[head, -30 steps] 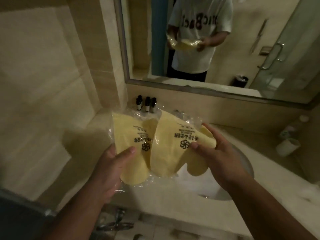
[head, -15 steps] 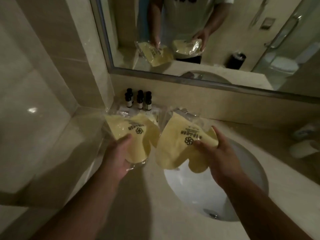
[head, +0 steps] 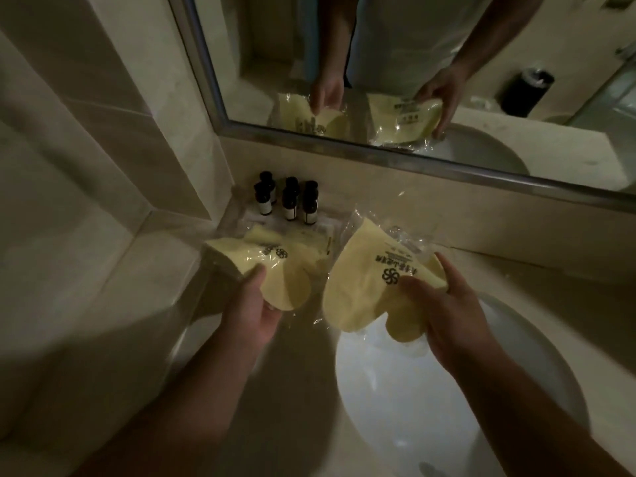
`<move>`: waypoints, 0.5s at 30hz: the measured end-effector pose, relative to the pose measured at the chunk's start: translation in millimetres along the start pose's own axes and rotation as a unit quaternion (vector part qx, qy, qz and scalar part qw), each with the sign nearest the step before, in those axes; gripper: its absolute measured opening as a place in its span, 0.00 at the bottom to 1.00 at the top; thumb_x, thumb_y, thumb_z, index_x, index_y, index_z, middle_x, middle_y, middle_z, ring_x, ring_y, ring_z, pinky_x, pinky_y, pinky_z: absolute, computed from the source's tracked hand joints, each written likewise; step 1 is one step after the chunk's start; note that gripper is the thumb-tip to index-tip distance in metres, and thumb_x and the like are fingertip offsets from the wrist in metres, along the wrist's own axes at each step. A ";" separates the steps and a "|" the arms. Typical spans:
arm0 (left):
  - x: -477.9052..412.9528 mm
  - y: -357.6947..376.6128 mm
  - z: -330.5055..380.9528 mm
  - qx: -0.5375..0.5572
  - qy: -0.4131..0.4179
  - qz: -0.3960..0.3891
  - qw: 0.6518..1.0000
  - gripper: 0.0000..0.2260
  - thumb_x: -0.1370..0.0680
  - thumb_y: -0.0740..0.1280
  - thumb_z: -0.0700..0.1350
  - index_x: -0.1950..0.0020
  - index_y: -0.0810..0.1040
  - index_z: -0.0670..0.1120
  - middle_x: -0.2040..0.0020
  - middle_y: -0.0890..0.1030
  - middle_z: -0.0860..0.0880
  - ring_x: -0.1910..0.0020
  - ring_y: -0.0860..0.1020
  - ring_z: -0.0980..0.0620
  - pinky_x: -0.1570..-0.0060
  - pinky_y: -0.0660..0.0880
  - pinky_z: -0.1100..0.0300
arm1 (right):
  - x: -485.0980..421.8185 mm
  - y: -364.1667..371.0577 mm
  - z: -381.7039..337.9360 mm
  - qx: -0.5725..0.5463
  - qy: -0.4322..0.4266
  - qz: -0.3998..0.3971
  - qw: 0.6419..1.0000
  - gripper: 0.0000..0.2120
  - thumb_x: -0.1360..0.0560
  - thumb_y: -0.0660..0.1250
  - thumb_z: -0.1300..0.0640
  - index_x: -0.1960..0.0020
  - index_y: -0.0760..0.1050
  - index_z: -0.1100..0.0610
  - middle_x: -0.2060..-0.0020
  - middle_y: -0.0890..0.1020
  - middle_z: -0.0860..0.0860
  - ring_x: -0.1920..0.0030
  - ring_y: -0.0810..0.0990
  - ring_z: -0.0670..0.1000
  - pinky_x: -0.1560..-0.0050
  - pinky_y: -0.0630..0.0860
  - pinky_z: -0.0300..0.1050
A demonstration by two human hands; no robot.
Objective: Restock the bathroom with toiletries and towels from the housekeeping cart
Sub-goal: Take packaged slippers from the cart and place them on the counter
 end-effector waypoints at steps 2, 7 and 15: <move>-7.1 -4.4 -4.5 -0.011 -0.006 0.035 0.999 0.10 0.19 0.67 0.49 0.41 0.78 0.46 0.44 0.84 0.41 0.43 0.81 0.42 0.38 0.76 0.41 | -7.7 3.2 5.7 0.001 0.011 -0.005 1.000 0.27 0.28 0.73 0.59 0.30 0.73 0.51 0.43 0.84 0.56 0.42 0.82 0.60 0.39 0.76 0.69; -14.5 2.7 -11.2 -0.009 -0.029 0.069 0.997 0.12 0.21 0.69 0.46 0.40 0.77 0.44 0.45 0.84 0.40 0.45 0.83 0.42 0.40 0.79 0.43 | -18.0 8.9 9.0 0.014 0.007 -0.015 1.000 0.23 0.25 0.71 0.62 0.31 0.73 0.53 0.43 0.83 0.57 0.42 0.83 0.60 0.41 0.78 0.68; -14.3 -4.7 -13.3 0.066 0.005 0.105 0.992 0.12 0.19 0.68 0.46 0.37 0.78 0.45 0.43 0.84 0.44 0.47 0.84 0.49 0.43 0.80 0.53 | -12.4 17.1 6.1 -0.015 0.018 0.001 1.000 0.20 0.22 0.64 0.65 0.33 0.76 0.48 0.44 0.84 0.54 0.43 0.83 0.58 0.42 0.78 0.67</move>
Point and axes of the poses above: each hand's wrist, its own x-axis away from the middle knuckle, its own y-axis out of the palm, z = x × y, the point moved 8 cm from there along -x, towards the middle knuckle
